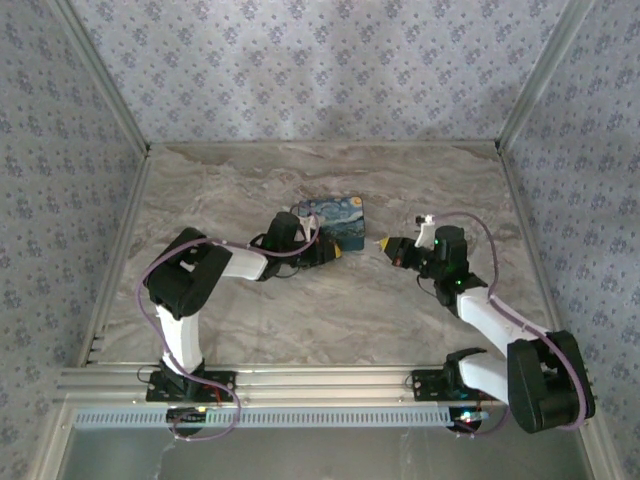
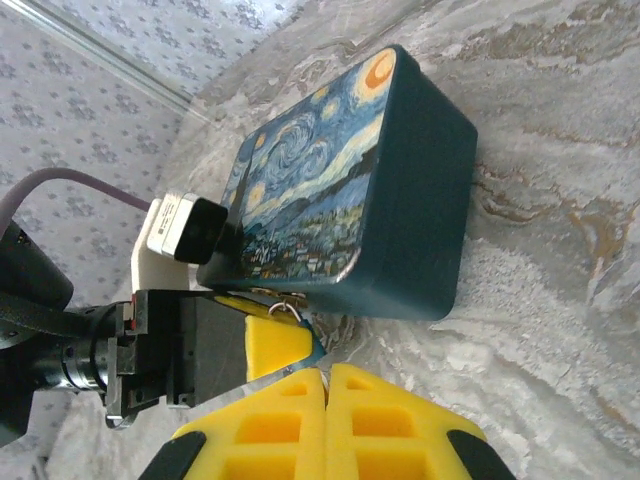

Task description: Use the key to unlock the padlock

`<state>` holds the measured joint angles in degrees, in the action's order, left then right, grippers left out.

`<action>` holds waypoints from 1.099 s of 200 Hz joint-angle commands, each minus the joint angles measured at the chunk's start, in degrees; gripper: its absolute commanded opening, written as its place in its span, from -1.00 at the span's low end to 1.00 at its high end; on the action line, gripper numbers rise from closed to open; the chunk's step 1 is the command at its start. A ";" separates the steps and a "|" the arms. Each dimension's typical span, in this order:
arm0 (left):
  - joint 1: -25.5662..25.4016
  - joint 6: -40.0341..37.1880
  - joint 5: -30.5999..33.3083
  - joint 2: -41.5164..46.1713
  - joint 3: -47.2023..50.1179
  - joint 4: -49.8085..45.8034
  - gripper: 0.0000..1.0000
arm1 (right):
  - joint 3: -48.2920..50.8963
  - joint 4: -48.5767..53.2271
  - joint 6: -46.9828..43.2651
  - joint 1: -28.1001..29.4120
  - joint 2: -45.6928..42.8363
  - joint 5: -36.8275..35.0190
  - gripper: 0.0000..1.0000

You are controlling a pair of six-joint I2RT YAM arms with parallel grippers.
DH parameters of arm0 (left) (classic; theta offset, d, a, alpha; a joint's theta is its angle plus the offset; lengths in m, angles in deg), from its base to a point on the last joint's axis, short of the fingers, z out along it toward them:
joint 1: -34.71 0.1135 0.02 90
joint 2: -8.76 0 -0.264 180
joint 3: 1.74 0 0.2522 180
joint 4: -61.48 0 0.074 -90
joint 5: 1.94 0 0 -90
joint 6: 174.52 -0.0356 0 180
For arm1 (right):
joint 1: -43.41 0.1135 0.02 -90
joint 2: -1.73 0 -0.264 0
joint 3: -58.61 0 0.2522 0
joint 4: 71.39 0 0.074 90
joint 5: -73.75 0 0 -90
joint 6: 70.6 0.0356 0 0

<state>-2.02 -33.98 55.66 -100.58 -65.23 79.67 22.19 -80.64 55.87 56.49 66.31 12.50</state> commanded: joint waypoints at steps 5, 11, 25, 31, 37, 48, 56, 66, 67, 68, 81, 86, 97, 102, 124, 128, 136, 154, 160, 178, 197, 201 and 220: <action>0.20 1.95 -2.19 3.58 -2.29 -0.37 -1.00 | 2.44 -10.33 5.37 2.31 0.24 -1.55 -1.00; 0.25 2.52 -1.94 3.77 -2.37 -0.20 -1.00 | 2.74 -11.34 5.74 3.13 0.94 -2.48 -1.00; 0.45 4.42 -1.67 3.96 -2.14 1.84 -1.00 | 3.01 -12.97 6.38 5.25 2.45 -4.89 -1.00; 0.52 5.31 -1.64 3.88 -2.11 2.86 -1.00 | 3.32 -14.38 7.07 5.85 3.17 -5.71 -1.00; 0.64 6.05 -1.67 3.80 -2.03 3.78 -1.00 | 3.79 -15.96 8.07 6.37 3.86 -6.65 -1.00; 0.69 7.45 -1.63 3.53 -2.03 5.14 -1.00 | 4.78 -19.28 10.07 6.98 5.30 -8.28 -1.00; 0.85 8.54 -1.70 3.23 -2.04 6.41 -1.00 | 5.43 -21.68 11.44 7.15 6.25 -8.86 -1.00; 1.03 9.80 -1.95 2.76 -2.03 7.96 -1.00 | 5.83 -23.05 12.81 7.37 7.22 -10.19 -1.00; 0.99 9.86 -1.91 2.70 -2.08 8.05 -1.00 | 5.89 -23.14 12.91 7.39 7.31 -10.33 -1.00; 1.02 9.98 -1.94 2.67 -2.10 8.09 -1.00 | 5.97 -23.23 13.05 7.48 7.40 -10.53 -1.00; 1.00 11.33 -2.03 2.17 -2.16 9.39 -1.00 | 6.43 -24.52 14.32 8.22 8.45 -11.97 -1.00; 1.07 11.91 -2.05 2.01 -2.20 9.90 -1.00 | 6.56 -25.02 14.77 8.71 8.97 -12.46 -1.00; 1.10 12.92 -2.00 1.68 -2.12 11.20 -1.00 | 6.74 -26.29 16.11 9.77 10.08 -13.68 -1.00; 1.07 13.33 -1.99 1.56 -2.20 11.57 -1.00 | 7.03 -27.17 16.76 10.06 10.69 -14.18 -1.00; 1.08 15.19 -1.55 0.91 -2.02 14.16 -1.00 | 7.67 -32.05 19.52 12.11 13.94 -16.65 -1.00; 1.10 15.27 -1.40 0.80 -2.03 14.20 -1.00 | 7.65 -32.81 19.95 12.58 14.49 -16.98 -1.00; 1.05 15.29 -1.11 0.71 -1.96 14.02 -1.00 | 7.61 -34.40 20.67 13.43 16.01 -17.79 -1.00; 1.06 15.60 -0.66 0.64 -1.55 14.64 -1.00 | 7.44 -38.49 22.50 15.11 19.52 -19.92 -1.00; 1.05 15.83 -0.28 0.70 -1.44 14.78 -1.00 | 7.27 -40.17 23.20 15.21 20.88 -20.04 -1.00; 1.12 16.72 0.76 0.77 -0.51 16.55 -1.00 | 7.19 -46.52 25.99 15.29 25.34 -20.47 -1.00; 1.12 17.73 2.26 0.96 0.64 18.95 -1.00 | 7.61 -53.94 28.50 15.87 29.84 -22.23 -1.00; 1.05 17.82 2.54 0.96 0.82 19.21 -1.00 | 7.70 -55.12 28.91 16.01 30.52 -22.68 -1.00; 1.01 18.76 3.72 0.89 1.56 21.30 -1.00 | 7.62 -57.42 29.98 16.86 32.17 -23.40 -1.00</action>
<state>-1.28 -16.93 57.50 -99.38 -64.58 93.57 29.29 -128.68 82.36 72.18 96.69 -7.76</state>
